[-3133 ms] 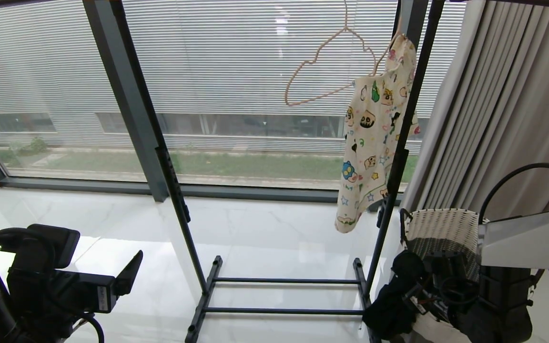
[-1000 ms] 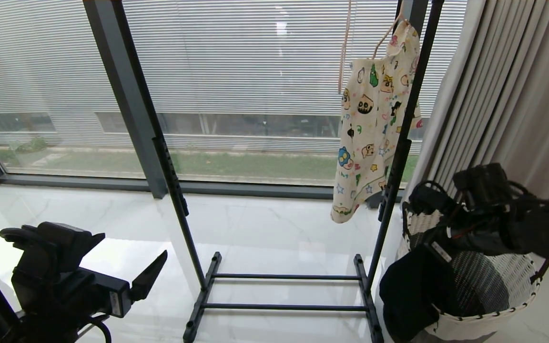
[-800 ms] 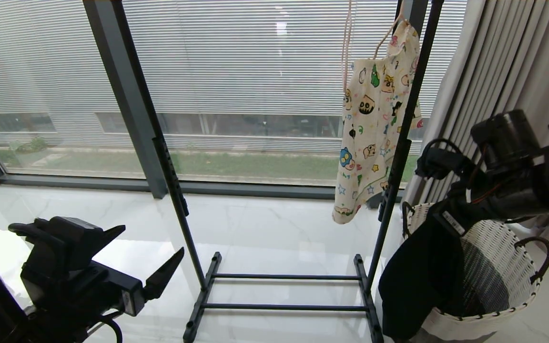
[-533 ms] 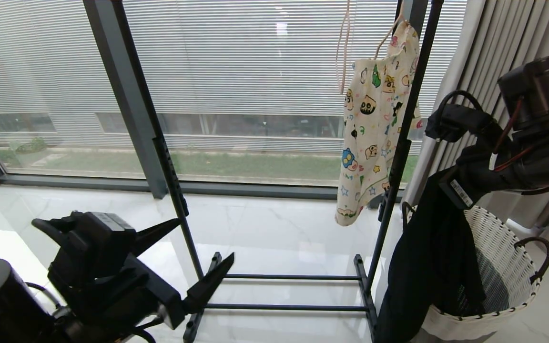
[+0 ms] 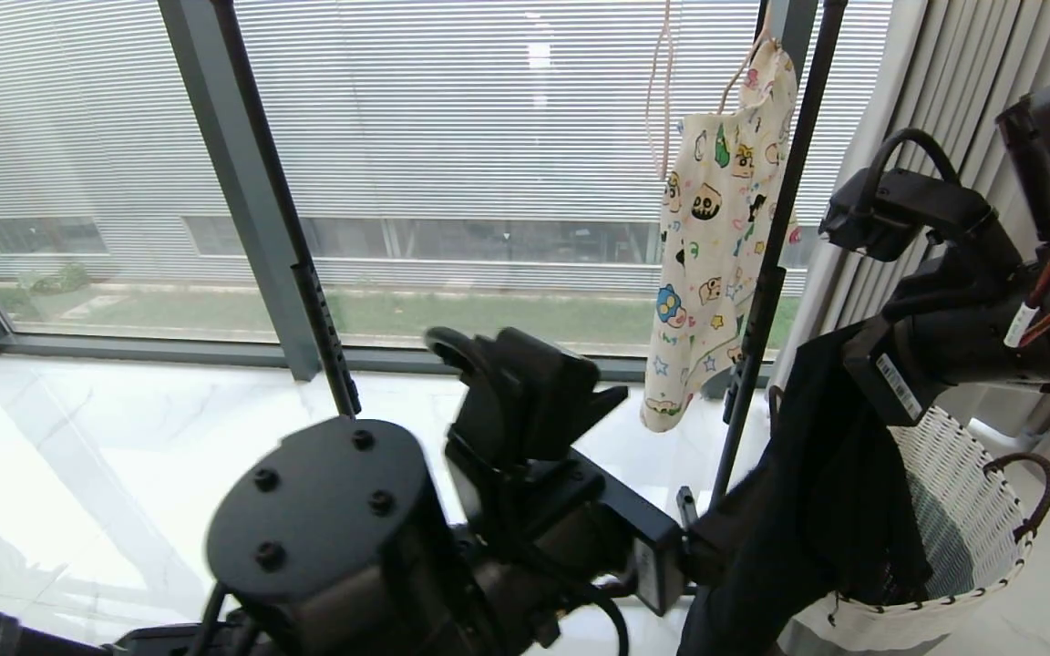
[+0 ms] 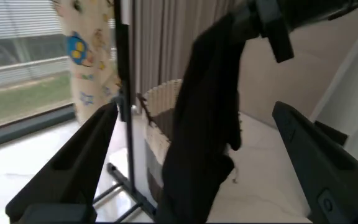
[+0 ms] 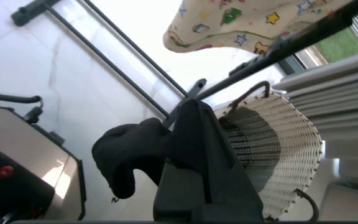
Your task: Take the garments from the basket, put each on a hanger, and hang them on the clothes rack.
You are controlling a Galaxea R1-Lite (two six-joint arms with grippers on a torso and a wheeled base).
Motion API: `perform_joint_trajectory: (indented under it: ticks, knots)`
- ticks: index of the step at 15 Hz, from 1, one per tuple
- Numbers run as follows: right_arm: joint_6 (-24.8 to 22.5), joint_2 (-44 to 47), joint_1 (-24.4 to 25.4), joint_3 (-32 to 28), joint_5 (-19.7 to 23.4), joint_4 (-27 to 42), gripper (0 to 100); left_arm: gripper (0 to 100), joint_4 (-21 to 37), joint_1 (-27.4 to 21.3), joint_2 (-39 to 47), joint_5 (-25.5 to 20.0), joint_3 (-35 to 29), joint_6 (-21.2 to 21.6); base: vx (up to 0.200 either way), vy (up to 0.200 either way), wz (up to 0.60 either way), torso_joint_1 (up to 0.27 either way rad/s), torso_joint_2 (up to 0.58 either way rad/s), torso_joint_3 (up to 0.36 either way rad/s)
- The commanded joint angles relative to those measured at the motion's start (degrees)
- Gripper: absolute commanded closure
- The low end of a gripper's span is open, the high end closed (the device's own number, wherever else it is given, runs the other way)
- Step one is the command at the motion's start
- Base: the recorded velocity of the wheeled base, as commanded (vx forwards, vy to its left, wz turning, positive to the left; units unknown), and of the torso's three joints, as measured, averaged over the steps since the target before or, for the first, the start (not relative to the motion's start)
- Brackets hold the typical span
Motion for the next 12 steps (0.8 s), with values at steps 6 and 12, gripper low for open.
perform_joint_trajectory:
  ticks: [6, 12]
  knots:
    - [0.2, -1.9, 4.6, 0.7, 0.0, -0.1, 100, 0, 8.3, -0.3, 7.5, -0.1, -7.7, -2.4, 0.000, 0.000, 0.00, 0.000, 0.00, 0.000]
    - [0.3, -4.2, 7.6, 4.2, -0.3, -0.3, 100, 0, 12.2, -0.1, 11.4, -0.1, -13.1, -4.2, 0.000, 0.000, 0.00, 0.000, 0.00, 0.000]
